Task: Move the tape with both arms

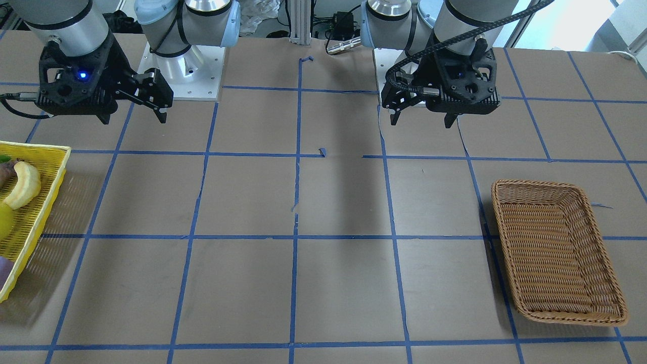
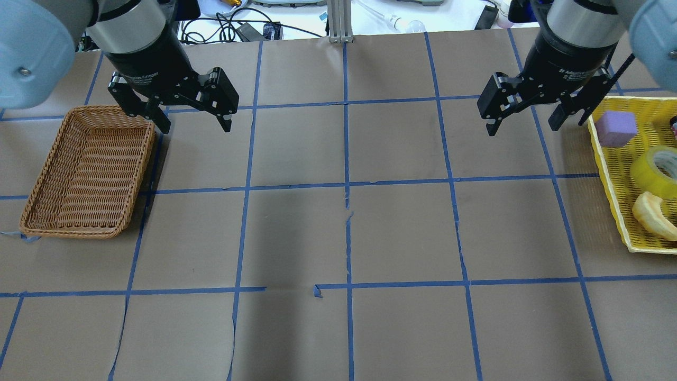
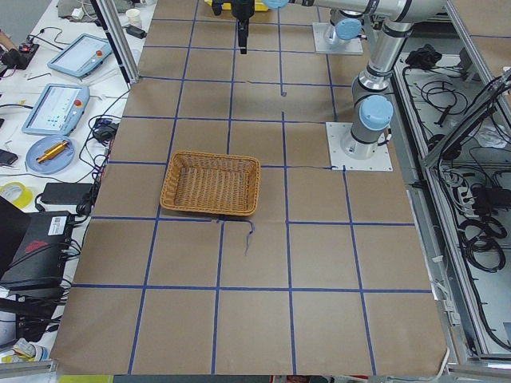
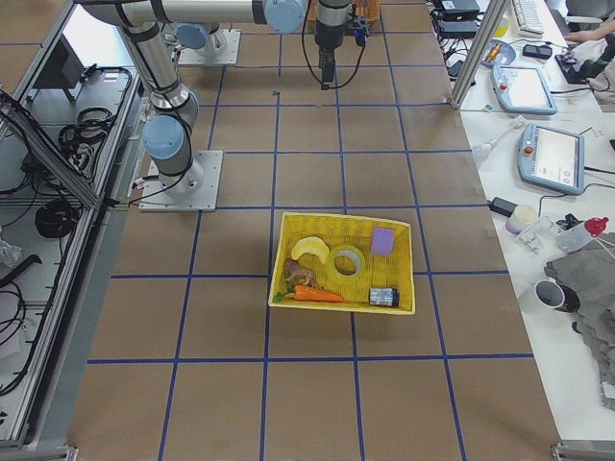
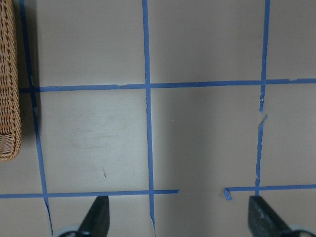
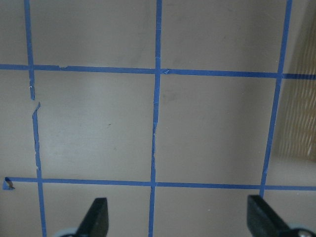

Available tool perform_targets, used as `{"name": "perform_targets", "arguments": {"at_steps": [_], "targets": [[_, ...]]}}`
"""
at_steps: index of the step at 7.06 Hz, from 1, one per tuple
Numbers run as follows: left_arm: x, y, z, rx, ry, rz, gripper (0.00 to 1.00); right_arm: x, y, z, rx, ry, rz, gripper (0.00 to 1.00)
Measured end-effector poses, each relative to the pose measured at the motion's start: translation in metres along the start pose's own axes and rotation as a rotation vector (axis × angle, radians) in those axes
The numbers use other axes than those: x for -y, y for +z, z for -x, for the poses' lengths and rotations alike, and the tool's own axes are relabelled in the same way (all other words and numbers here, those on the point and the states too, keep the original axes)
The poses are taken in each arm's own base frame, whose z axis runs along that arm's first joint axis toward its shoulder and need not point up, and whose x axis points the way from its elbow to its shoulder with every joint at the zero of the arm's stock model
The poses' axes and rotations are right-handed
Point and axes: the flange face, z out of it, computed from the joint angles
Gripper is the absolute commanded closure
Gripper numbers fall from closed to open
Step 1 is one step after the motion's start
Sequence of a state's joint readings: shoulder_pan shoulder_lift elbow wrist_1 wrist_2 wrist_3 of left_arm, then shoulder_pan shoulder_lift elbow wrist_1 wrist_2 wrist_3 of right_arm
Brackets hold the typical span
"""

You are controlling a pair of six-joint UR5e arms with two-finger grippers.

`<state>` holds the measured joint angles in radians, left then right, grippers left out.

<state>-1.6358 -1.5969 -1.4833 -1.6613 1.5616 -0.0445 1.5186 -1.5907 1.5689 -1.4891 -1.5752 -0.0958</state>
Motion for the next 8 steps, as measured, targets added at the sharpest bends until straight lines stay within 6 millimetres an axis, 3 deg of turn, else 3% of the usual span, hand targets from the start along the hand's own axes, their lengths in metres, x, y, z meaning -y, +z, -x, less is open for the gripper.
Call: {"name": "perform_targets", "arguments": {"at_steps": [8], "targets": [[0.0004,-0.0003,0.0010,-0.001,-0.002,-0.001,0.00,0.0071,0.0038,-0.0013,-0.009,0.012,-0.028,0.00]]}}
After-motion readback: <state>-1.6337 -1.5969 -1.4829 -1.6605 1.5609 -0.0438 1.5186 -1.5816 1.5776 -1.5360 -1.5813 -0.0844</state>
